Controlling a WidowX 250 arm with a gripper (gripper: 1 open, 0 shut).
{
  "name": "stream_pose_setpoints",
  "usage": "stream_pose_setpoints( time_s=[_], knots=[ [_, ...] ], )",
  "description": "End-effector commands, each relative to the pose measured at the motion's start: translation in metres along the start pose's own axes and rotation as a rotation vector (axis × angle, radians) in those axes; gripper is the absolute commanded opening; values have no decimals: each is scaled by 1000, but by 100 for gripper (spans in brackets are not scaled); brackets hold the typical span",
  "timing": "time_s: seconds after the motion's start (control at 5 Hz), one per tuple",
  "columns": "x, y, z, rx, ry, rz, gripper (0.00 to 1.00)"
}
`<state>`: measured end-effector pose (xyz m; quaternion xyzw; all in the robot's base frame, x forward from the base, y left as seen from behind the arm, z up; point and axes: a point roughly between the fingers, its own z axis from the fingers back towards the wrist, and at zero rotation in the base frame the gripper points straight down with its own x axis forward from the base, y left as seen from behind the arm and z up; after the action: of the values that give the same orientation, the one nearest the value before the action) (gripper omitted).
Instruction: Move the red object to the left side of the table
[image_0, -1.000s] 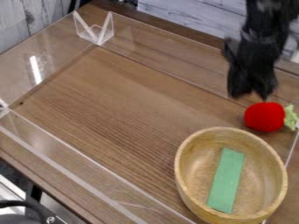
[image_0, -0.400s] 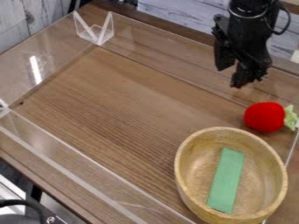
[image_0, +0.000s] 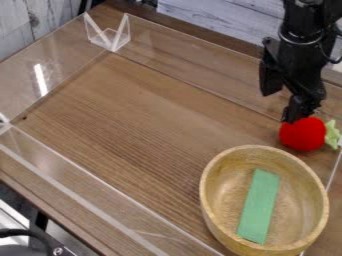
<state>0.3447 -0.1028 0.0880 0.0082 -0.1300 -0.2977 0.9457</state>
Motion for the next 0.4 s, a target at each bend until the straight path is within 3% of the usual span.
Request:
stream_pose_setpoints(
  time_s=[0.0, 0.2],
  knots=[
    [9, -2, 8, -13, -42, -37, 100],
    [9, -7, 3, -41, -37, -78, 100]
  ],
)
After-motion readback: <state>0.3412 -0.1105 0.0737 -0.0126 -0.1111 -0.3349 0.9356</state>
